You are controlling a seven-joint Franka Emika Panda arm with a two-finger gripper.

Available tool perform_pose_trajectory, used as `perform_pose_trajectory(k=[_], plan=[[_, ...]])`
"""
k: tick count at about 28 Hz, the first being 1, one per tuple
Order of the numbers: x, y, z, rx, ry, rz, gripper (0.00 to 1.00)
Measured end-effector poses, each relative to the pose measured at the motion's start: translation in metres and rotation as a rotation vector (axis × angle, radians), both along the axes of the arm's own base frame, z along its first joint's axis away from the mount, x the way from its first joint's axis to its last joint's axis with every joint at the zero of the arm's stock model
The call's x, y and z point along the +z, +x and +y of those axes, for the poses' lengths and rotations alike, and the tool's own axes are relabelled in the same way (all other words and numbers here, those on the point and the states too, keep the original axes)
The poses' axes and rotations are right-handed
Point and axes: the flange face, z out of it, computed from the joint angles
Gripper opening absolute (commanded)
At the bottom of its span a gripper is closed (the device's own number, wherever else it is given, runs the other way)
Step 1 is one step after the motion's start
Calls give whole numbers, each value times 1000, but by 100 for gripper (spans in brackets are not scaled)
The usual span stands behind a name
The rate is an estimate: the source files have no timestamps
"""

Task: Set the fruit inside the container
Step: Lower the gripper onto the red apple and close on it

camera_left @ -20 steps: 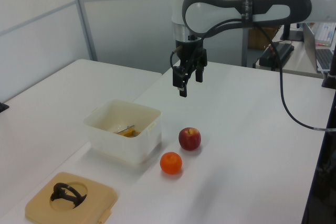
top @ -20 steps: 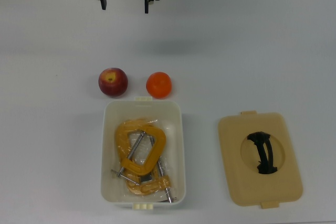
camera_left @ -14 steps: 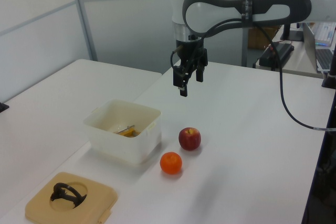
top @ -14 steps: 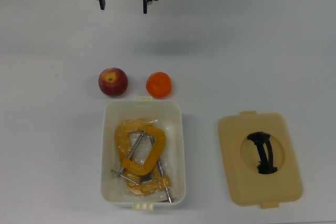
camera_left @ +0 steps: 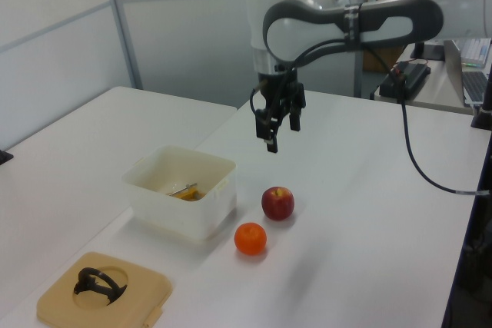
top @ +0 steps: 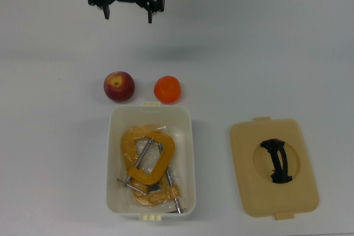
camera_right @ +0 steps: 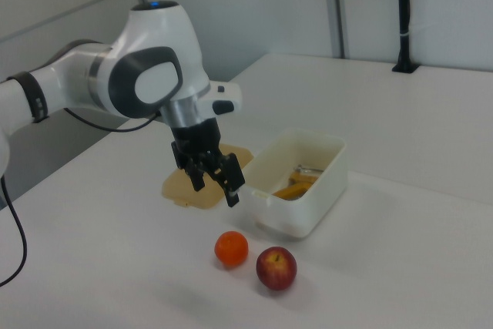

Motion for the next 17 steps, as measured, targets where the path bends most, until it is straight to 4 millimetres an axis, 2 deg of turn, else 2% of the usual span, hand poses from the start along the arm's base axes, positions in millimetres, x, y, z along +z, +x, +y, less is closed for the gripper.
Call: perform_pose_trajectory(k=[7, 13, 17], plan=[[-62, 16, -13, 34, -19, 106, 100], [-127, 35, -20, 59, -65, 169, 100], [-160, 45, -23, 75, -90, 183, 100]])
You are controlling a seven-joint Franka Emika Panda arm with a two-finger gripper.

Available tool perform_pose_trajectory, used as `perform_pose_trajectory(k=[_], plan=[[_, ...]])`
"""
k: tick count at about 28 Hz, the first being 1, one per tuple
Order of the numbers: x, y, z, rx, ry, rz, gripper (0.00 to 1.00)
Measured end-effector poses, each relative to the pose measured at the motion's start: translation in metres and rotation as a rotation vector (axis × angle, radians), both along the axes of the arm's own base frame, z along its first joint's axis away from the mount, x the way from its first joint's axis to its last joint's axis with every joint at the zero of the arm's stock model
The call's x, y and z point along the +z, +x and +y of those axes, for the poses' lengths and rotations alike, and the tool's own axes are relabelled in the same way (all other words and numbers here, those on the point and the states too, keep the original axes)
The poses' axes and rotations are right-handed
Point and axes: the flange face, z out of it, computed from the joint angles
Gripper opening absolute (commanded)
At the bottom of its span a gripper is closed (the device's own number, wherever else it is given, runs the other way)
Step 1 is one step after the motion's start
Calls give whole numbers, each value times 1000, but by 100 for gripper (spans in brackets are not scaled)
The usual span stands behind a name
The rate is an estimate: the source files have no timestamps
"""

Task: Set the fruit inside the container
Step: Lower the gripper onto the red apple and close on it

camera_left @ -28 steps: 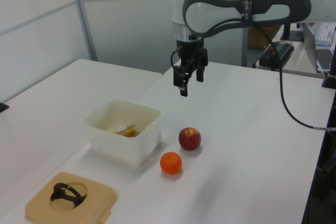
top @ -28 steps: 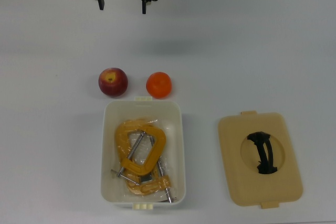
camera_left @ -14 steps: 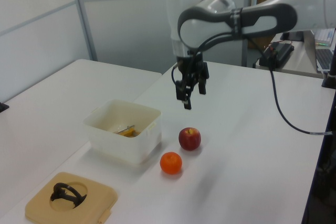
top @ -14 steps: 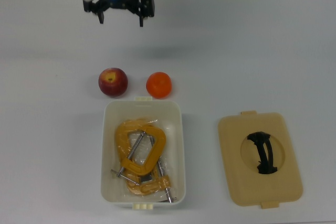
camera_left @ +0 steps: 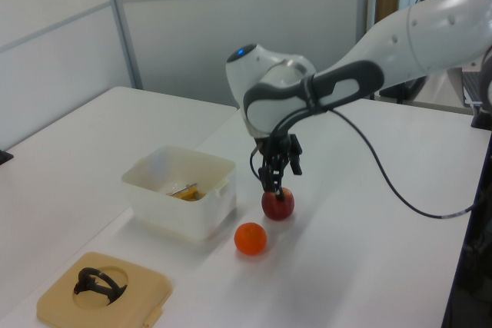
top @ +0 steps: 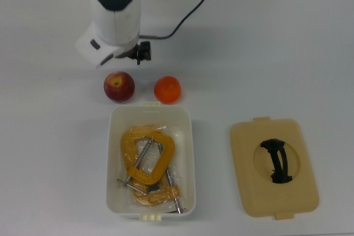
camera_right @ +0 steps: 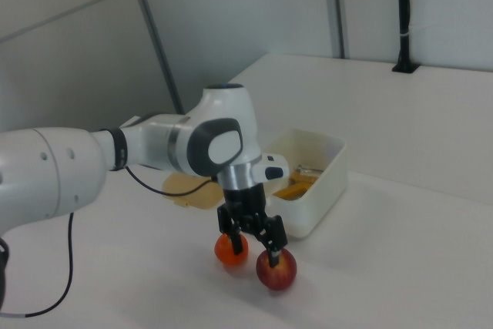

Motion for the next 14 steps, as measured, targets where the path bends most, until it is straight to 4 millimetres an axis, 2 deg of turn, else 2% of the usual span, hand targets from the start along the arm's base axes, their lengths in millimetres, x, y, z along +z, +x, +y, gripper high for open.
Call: perform_pose_trajectory(k=[5, 10, 13, 14], plan=[[-37, 11, -6, 9, -5, -9, 100], [-55, 19, -7, 14, 2, -31, 99], [-62, 20, -6, 17, 4, -33, 70], [-63, 21, -6, 17, 5, -35, 52]])
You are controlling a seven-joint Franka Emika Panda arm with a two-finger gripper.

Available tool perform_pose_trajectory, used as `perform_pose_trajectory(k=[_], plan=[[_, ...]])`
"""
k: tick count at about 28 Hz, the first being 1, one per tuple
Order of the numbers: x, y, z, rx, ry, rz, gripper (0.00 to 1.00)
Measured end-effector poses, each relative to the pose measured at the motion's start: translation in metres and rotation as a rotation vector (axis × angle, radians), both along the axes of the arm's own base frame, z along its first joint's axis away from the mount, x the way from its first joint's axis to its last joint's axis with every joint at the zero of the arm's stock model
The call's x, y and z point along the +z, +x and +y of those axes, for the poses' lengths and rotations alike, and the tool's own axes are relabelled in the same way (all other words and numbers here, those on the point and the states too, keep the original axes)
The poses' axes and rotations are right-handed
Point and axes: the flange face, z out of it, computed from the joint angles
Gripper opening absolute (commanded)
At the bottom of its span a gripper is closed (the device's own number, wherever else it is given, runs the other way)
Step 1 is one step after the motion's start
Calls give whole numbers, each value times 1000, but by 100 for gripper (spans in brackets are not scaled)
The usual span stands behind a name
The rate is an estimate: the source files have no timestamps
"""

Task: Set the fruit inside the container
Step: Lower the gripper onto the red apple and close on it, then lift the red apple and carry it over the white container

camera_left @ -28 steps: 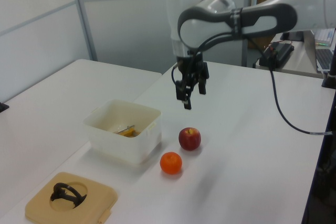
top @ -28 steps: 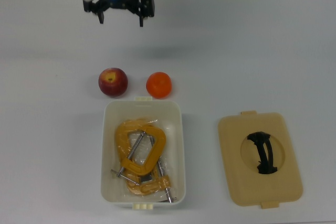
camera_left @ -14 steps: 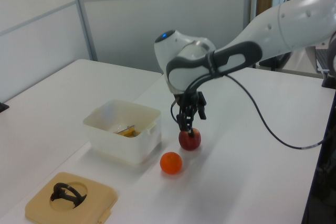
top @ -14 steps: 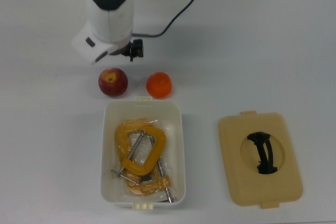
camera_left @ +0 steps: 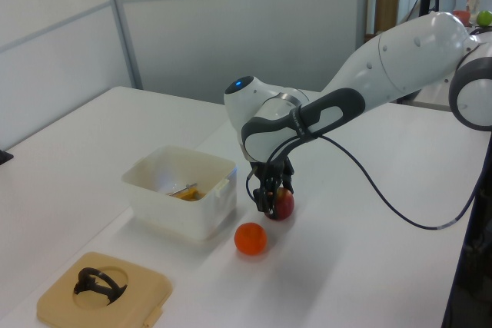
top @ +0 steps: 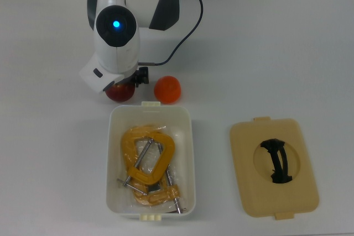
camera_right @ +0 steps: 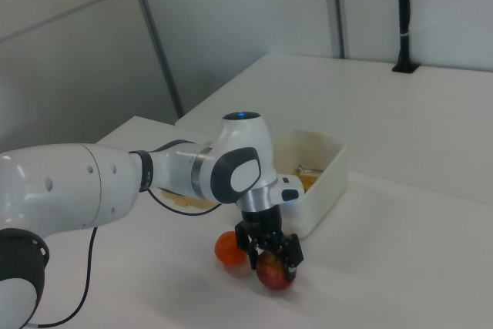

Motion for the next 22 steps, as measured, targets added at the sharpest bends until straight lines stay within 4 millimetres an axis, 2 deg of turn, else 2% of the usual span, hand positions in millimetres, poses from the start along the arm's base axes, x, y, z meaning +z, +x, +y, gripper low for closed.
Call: perform_pose_trajectory(k=[2, 5, 8, 11, 15, 17, 22], plan=[[0, 1, 0, 1, 0, -5, 41], [2, 2, 0, 1, 0, -9, 33], [7, 3, -1, 0, -1, -18, 33], [21, 3, -5, 5, -3, -30, 34], [62, 0, -18, 14, -8, -58, 34], [92, 0, -21, 14, -13, -102, 34], [141, 4, -14, 27, -19, -190, 34]])
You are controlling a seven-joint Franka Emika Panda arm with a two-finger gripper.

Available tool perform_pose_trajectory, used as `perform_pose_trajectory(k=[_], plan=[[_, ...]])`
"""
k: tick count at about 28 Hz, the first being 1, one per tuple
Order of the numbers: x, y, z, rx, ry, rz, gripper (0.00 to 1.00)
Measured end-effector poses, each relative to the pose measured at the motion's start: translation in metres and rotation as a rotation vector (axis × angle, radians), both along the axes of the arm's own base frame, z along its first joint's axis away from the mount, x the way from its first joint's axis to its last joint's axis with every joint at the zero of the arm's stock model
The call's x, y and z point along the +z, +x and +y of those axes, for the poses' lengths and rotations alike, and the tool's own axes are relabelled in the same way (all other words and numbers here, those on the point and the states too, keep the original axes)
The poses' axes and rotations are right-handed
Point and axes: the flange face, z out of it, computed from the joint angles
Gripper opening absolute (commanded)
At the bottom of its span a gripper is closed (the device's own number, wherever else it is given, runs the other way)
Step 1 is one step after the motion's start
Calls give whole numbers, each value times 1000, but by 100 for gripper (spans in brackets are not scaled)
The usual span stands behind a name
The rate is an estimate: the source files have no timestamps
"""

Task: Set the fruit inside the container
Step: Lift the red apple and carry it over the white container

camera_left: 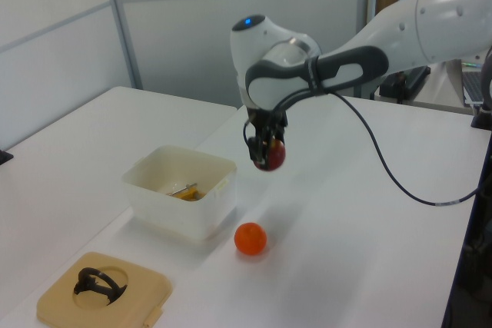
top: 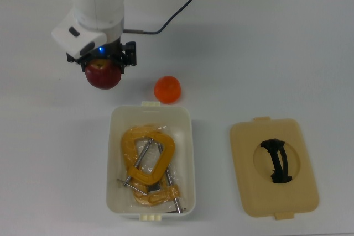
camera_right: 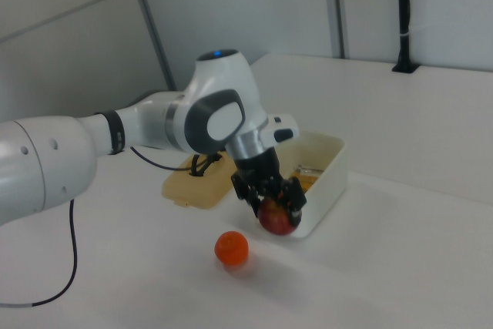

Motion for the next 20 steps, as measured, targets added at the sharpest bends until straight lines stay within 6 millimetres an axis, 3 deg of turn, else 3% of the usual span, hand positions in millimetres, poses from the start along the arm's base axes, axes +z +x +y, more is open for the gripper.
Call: perform_pose_trajectory(k=[4, 7, 9, 10, 13, 15, 18, 20], plan=[[24, 14, 12, -11, 7, -138, 35], [29, 30, 29, -34, 31, -281, 35], [23, 40, 40, -47, 51, -351, 38], [18, 45, 45, -51, 62, -380, 44], [-6, 59, 63, -55, 94, -441, 51], [-21, 65, 71, -46, 106, -455, 70], [-43, 71, 86, -27, 120, -456, 82], [-51, 72, 93, -23, 126, -453, 100]])
